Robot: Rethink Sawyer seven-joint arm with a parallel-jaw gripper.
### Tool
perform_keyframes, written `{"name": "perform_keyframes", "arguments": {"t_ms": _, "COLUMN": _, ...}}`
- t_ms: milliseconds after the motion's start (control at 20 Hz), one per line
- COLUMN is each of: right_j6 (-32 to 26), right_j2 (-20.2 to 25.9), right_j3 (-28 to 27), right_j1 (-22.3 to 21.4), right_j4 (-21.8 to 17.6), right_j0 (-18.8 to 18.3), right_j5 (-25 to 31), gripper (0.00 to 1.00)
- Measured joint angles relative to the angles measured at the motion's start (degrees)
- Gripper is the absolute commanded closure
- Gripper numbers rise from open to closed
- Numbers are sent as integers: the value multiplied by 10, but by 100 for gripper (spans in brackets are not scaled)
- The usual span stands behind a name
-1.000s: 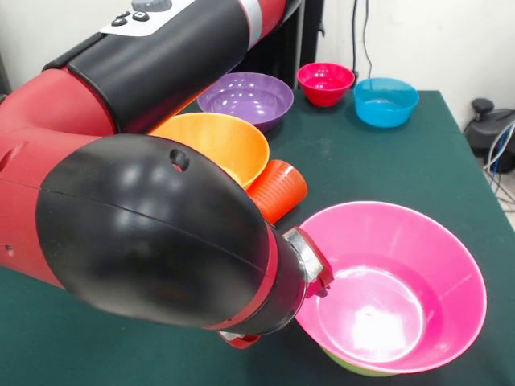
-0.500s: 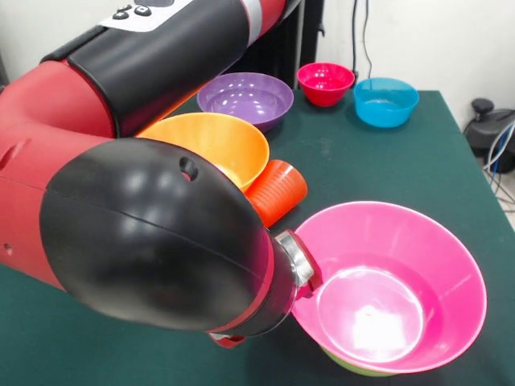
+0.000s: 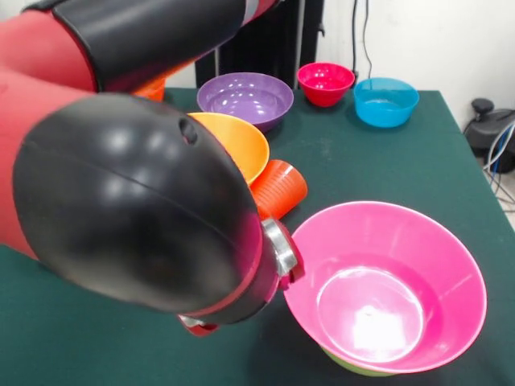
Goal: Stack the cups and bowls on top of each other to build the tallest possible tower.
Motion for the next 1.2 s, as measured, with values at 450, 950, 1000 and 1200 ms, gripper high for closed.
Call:
{"name": "perform_keyframes", "arguments": {"t_ms": 450, "right_j6": 0, "right_j2": 46, "right_j3": -1, "right_j1": -15, "right_j4": -6, "right_j0": 1, "right_j5": 133, "gripper": 0}}
{"name": "perform_keyframes", "arguments": {"t_ms": 950, "right_j6": 0, "right_j2": 66, "right_j3": 0, "right_j1": -48, "right_j4": -51, "right_j0": 6, "right_j5": 199, "gripper": 0}}
{"name": "perform_keyframes", "arguments": {"t_ms": 1000, "right_j6": 0, "right_j2": 64, "right_j3": 1, "right_j1": -51, "right_j4": -57, "right_j0": 6, "right_j5": 196, "gripper": 0}}
{"name": "perform_keyframes", "arguments": {"t_ms": 1200, "right_j6": -14, "right_j2": 36, "right_j3": 13, "right_j1": -75, "right_j4": -95, "right_j0": 12, "right_j5": 142, "gripper": 0}}
